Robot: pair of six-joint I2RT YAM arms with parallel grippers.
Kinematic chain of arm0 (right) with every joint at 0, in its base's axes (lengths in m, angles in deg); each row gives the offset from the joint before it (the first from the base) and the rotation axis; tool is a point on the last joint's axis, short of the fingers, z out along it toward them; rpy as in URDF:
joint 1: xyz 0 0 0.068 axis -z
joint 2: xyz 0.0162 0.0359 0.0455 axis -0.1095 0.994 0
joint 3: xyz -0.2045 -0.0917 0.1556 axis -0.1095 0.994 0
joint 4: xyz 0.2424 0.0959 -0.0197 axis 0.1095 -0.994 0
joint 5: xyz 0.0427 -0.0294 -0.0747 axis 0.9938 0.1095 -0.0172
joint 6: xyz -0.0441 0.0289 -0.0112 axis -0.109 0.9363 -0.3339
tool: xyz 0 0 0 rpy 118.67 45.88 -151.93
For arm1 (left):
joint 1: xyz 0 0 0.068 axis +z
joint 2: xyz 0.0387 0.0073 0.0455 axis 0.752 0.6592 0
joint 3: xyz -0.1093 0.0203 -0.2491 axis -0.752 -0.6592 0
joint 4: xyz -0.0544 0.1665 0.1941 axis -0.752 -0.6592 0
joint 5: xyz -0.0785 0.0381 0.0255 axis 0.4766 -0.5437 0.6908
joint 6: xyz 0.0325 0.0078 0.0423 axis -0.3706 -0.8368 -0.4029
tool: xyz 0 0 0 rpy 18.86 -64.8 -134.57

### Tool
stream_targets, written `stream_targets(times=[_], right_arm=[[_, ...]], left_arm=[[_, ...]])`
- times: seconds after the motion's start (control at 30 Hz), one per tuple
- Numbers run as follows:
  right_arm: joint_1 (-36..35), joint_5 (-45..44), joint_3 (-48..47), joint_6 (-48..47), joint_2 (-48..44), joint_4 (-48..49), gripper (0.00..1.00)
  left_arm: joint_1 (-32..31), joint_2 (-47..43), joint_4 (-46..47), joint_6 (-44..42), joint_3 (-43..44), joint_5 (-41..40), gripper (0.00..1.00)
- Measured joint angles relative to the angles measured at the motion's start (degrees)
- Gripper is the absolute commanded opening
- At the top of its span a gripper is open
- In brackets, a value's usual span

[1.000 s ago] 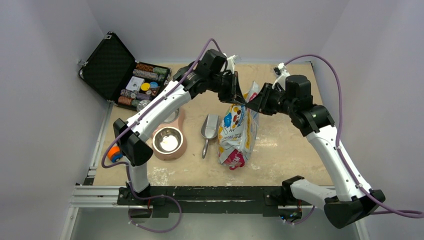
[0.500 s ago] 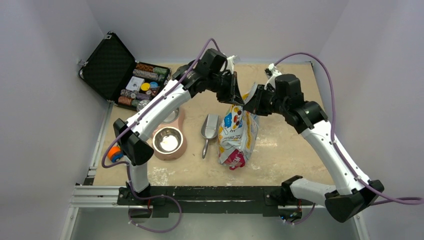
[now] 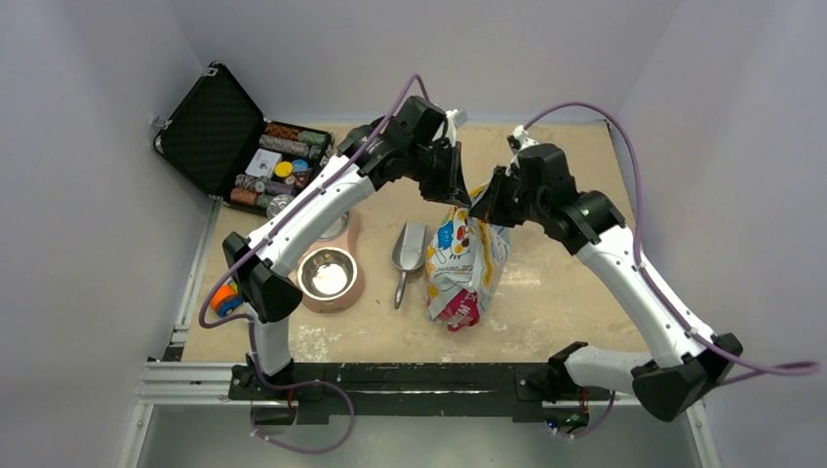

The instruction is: Serve the pet food

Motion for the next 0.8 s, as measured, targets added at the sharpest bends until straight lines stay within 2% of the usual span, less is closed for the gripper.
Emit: stream_targets(times=[0.13, 0.27, 0.33, 0.43, 0.57, 0.63, 0.67, 0.7, 0.8], right_arm=[[-4.1, -13.9, -7.1, 0.0, 7.0, -9.3, 0.00], [-3.6, -24.0, -2.4, -0.7, 6.6, -16.8, 0.00], [-3.0, -25.7, -1.4, -0.7, 5.4, -20.0, 0.00], [-2.3, -23.6, -0.1, -0.9, 0.9, -18.8, 0.00], [1.2, -18.6, 0.0, -0.4, -3.4, -16.7, 0.00], [3.3, -15.9, 1.4, -0.5, -4.4, -14.5, 0.00], [4.0, -14.7, 2.5, -0.5, -4.8, -13.4, 0.00], [4.3, -13.6, 3.6, -0.5, -5.0, -12.8, 0.00], [4.5, -9.8, 5.2, -0.5, -5.1, -11.6, 0.00]], left_arm=[[-1.4, 0.4, -1.8, -1.4, 1.5, -4.4, 0.00], [-1.9, 0.3, -1.5, -1.4, 1.0, -7.1, 0.00], [-1.8, 0.3, -1.4, -1.4, 1.1, -8.0, 0.00], [-1.4, 0.3, -1.1, -1.4, 1.1, -7.3, 0.03], [-1.1, 0.3, 0.3, -1.2, 1.1, -4.4, 0.39], [-1.1, 0.1, 0.7, -1.3, 1.1, -4.3, 0.54], [-1.1, -0.1, 0.8, -1.3, 1.0, -4.7, 0.70], [-1.1, -0.5, 0.9, -1.3, 0.8, -5.0, 0.81], [-1.2, -1.4, 0.6, -1.4, 1.0, -5.7, 0.82]])
